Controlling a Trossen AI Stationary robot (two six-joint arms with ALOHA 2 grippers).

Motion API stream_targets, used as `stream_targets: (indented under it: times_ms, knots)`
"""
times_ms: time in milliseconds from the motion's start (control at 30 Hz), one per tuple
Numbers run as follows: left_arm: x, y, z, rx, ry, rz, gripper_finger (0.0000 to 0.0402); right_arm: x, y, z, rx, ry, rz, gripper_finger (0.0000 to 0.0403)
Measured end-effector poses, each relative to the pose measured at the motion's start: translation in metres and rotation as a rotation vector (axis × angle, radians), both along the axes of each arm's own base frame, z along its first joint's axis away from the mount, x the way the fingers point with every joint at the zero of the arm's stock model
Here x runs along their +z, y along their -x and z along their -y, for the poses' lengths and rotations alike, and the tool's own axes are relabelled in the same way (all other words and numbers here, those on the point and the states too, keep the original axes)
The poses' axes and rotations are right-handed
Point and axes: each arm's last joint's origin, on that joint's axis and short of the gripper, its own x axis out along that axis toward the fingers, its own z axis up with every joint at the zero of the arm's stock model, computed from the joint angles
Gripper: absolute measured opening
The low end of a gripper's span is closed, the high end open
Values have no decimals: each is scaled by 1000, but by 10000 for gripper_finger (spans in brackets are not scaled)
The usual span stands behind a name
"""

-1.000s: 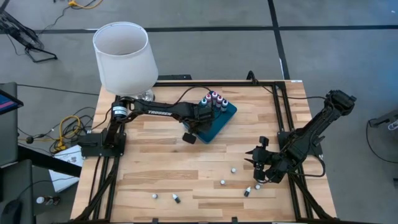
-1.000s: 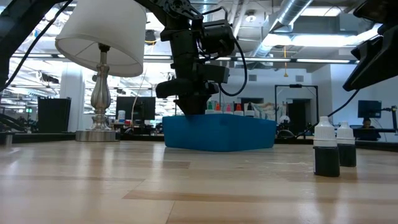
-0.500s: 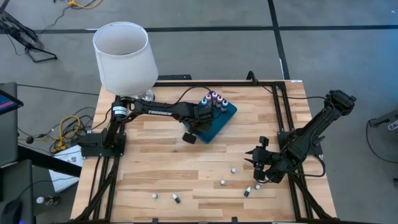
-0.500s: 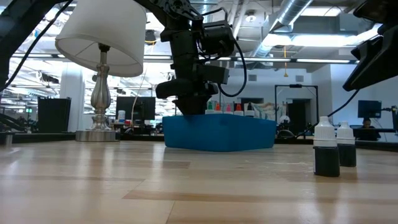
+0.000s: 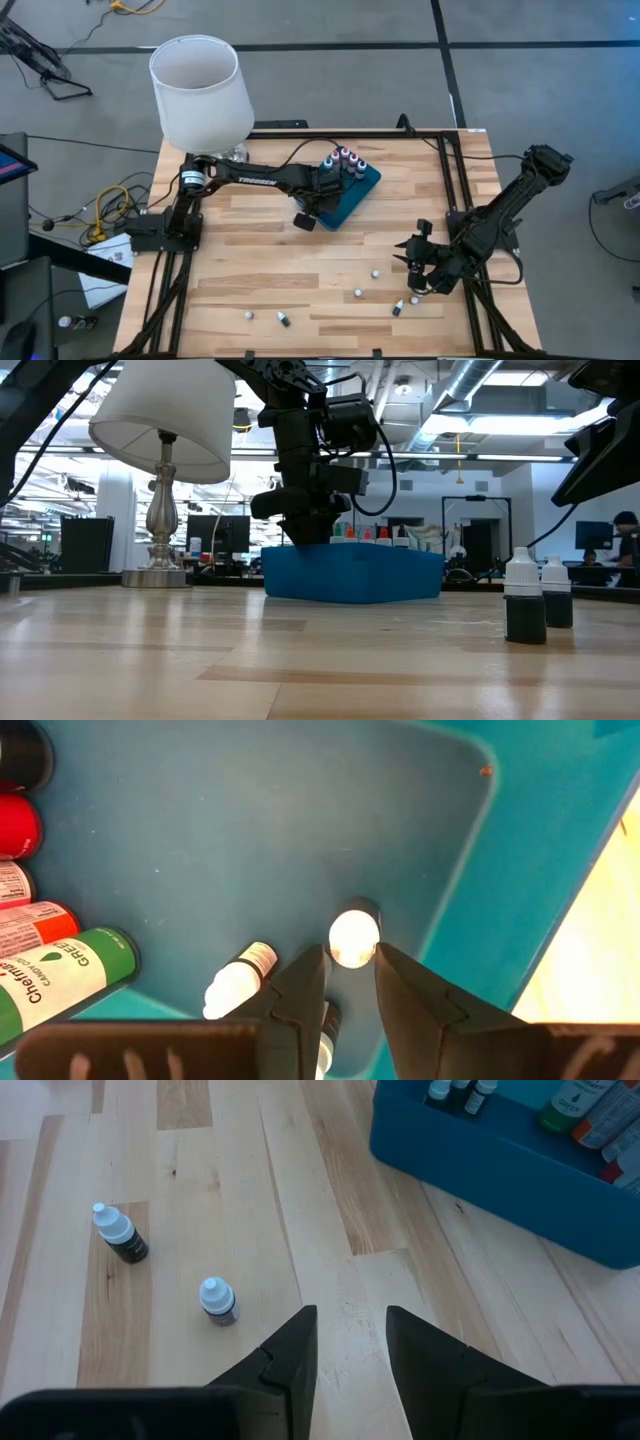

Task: Pick & Place food coloring
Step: Put the small black food coloring bottle into the blue container

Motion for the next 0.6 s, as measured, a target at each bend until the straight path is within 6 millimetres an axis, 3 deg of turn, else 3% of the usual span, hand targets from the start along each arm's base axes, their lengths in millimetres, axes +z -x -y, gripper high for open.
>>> stream_targets:
  times_ms: [467, 600]
  knots:
    - [1, 0, 0, 1, -6, 1, 85, 0, 0, 0, 0, 0, 0, 111]
    - [9, 0, 0, -1, -3, 17, 85, 0, 0, 0, 0, 2, -2, 111]
